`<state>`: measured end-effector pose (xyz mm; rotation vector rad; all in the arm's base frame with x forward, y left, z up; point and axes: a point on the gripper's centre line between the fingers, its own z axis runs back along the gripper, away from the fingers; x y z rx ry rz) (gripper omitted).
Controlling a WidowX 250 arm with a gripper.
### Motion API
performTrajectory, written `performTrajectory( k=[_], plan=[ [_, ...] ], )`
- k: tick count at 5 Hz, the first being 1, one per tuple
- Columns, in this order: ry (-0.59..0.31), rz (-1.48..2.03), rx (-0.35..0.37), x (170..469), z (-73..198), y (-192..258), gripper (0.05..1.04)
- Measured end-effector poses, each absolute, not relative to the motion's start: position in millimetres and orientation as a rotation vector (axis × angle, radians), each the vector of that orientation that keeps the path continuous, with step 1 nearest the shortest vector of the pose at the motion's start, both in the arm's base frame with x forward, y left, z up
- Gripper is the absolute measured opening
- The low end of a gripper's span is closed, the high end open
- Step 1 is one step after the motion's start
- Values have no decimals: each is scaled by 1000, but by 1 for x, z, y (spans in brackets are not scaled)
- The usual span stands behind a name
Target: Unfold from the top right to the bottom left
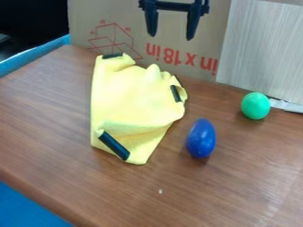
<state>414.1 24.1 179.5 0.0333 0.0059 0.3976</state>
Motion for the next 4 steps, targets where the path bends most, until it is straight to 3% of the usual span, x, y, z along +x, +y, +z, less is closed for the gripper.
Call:
performTrajectory(
  k=[1, 2, 4],
  plan=[
    [55, 399, 36, 415, 158, 23, 1000],
    [42, 420, 12, 415, 121, 20, 1000],
    [-47, 420, 21, 402, 111, 8, 1000]
  ],
)
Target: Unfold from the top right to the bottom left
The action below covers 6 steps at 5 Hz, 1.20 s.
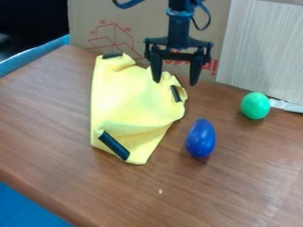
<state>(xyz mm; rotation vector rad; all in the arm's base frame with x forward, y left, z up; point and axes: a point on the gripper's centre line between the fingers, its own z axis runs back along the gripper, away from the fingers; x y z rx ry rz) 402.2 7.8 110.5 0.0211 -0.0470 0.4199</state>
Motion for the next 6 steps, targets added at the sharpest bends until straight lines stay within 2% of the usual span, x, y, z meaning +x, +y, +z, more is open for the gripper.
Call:
performTrajectory(
  k=[1, 5, 6],
  plan=[
    [-54, 415, 30, 400, 98, 6, 1000],
    [-134, 407, 43, 412, 97, 3, 1000],
    [-141, 402, 60, 410, 88, 7, 1000]
  ],
)
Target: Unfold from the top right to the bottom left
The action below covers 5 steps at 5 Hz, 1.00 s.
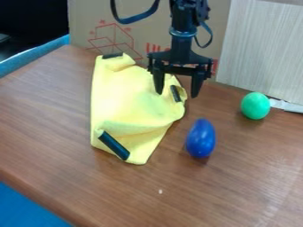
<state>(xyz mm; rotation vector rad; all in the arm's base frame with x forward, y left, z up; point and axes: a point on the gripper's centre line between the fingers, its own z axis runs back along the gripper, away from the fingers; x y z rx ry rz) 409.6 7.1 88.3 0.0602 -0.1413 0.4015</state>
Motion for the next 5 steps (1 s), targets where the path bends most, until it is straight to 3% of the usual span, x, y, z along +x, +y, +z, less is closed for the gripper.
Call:
performTrajectory(
  k=[2, 4, 5],
  plan=[
    [-162, 438, 34, 409, 75, 14, 952],
    [-137, 432, -6, 407, 75, 16, 370],
    [-121, 422, -37, 406, 79, 16, 161]
  ],
)
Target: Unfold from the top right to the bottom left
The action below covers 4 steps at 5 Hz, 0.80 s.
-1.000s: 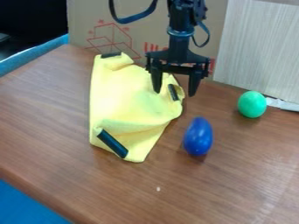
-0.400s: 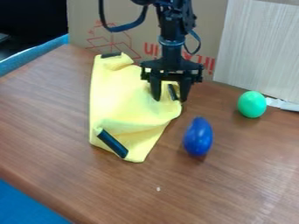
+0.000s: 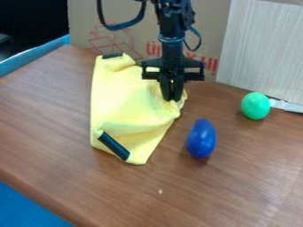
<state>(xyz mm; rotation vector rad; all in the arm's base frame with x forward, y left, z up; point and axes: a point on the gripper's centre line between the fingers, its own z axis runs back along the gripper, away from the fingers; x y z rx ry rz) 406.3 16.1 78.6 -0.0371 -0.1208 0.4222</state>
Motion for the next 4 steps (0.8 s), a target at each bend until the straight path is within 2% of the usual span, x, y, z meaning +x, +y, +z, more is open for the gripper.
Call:
performTrajectory(
  k=[1, 3, 4],
  plan=[
    [-102, 440, -90, 406, 84, 27, 65],
    [-62, 471, -178, 397, 90, 44, 52],
    [-56, 469, -226, 385, 104, 59, 52]
  ],
)
